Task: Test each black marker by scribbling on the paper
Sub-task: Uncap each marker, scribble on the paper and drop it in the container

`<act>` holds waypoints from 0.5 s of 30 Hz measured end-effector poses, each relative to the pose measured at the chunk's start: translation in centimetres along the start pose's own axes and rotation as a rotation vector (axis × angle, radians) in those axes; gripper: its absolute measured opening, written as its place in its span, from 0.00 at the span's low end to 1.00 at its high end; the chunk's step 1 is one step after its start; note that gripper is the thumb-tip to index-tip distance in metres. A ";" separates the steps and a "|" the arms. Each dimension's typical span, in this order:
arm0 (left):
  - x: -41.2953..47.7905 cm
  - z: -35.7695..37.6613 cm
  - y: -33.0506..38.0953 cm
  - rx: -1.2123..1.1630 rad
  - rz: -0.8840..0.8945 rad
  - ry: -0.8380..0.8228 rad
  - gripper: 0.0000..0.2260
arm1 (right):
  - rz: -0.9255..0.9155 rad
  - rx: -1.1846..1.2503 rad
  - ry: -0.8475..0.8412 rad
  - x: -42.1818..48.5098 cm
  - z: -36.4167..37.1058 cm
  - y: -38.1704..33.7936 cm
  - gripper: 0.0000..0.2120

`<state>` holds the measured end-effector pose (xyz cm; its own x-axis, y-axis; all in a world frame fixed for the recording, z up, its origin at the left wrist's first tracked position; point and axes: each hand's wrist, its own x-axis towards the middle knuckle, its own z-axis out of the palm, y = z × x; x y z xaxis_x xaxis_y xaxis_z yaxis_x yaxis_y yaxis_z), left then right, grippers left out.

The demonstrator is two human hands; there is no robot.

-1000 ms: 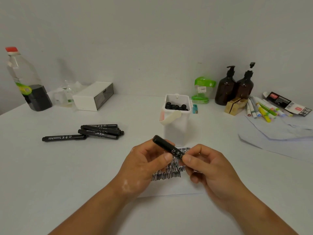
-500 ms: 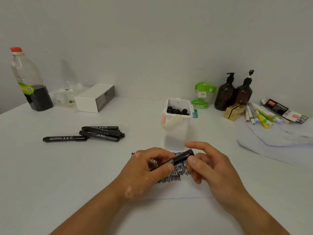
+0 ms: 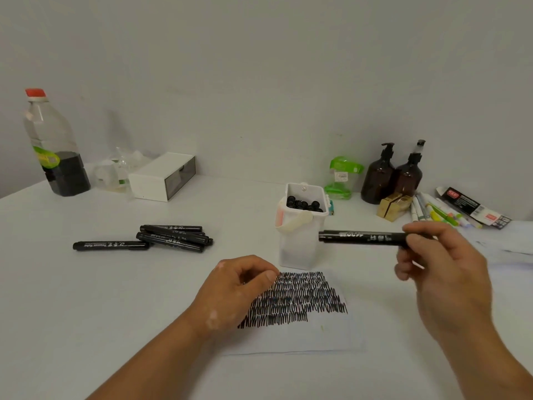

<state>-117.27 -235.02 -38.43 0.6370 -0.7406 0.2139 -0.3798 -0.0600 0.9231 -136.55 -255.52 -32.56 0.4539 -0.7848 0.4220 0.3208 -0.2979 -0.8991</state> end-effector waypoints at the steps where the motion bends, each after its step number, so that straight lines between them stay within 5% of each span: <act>1: 0.1 -0.1 -0.1 -0.020 -0.010 0.028 0.05 | -0.030 -0.020 0.028 0.8 0.2 -1.3 0.08; 8: 0.6 -0.2 -0.7 -0.053 -0.051 0.107 0.05 | -0.326 -0.572 -0.135 7.7 5.3 -8.6 0.03; 15: 0.9 -0.5 -0.8 -0.086 -0.083 0.137 0.06 | -0.388 -1.063 -0.349 12.4 11.8 -7.0 0.03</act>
<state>-116.11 -235.28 -38.83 0.7517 -0.6366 0.1723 -0.2675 -0.0555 0.9620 -123.38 -256.79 -19.60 0.7337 -0.4006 0.5488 -0.2906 -0.9151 -0.2795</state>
